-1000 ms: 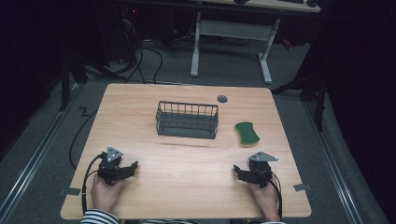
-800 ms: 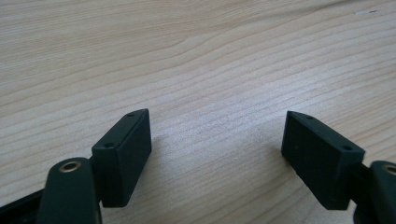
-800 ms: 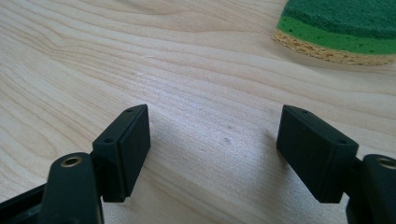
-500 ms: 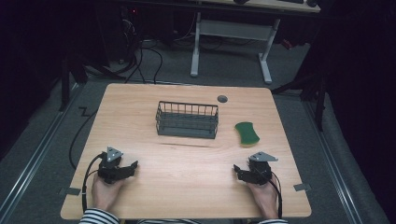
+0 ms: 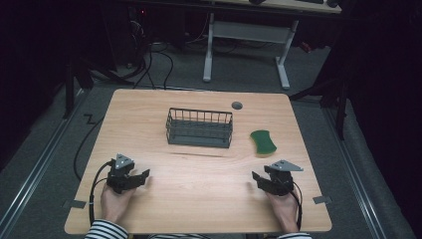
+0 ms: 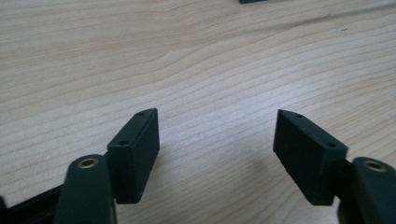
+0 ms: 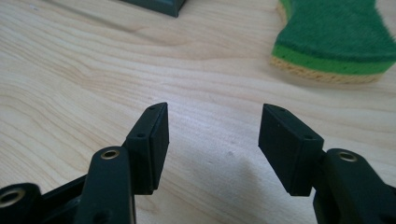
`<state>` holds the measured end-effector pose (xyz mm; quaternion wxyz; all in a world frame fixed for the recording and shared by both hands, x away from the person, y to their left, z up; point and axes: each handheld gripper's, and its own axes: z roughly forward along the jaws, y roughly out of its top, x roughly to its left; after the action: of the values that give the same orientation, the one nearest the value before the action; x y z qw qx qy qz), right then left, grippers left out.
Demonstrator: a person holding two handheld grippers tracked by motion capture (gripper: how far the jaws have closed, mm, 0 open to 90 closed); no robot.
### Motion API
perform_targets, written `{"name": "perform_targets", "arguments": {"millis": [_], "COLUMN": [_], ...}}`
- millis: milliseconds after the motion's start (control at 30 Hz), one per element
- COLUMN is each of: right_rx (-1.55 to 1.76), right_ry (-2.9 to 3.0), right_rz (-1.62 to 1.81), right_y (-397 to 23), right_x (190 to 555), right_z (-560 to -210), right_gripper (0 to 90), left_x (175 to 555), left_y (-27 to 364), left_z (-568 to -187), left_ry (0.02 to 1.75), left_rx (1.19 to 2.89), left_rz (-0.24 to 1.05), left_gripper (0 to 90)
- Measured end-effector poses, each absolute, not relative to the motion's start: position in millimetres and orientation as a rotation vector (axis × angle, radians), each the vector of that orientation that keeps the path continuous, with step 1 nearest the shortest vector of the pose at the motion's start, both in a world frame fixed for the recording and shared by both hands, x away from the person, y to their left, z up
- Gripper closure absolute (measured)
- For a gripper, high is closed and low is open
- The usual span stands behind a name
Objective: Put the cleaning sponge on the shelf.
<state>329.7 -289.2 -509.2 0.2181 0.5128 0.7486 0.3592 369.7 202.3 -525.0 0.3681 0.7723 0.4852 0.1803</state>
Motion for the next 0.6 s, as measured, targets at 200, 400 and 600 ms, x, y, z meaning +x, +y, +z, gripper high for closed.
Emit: {"name": "perform_targets", "arguments": {"millis": [200,400,600], "right_rx": [1.420,1.361,1.336], "right_ry": [2.063,2.114,2.144], "right_rz": [1.034,1.035,1.018], "right_y": [-289,-274,-259], "right_x": [339,354,371], "right_z": [-495,-483,-475], "right_gripper": [42.6,51.6,55.4], "left_x": [379,393,416], "left_y": [197,184,169], "left_z": [-510,-496,-484], "left_ry": [1.215,1.164,1.138], "left_rx": [1.975,1.990,2.010], "left_rz": [0.462,0.462,0.467], "left_gripper": [35.7,38.3,40.6]}}
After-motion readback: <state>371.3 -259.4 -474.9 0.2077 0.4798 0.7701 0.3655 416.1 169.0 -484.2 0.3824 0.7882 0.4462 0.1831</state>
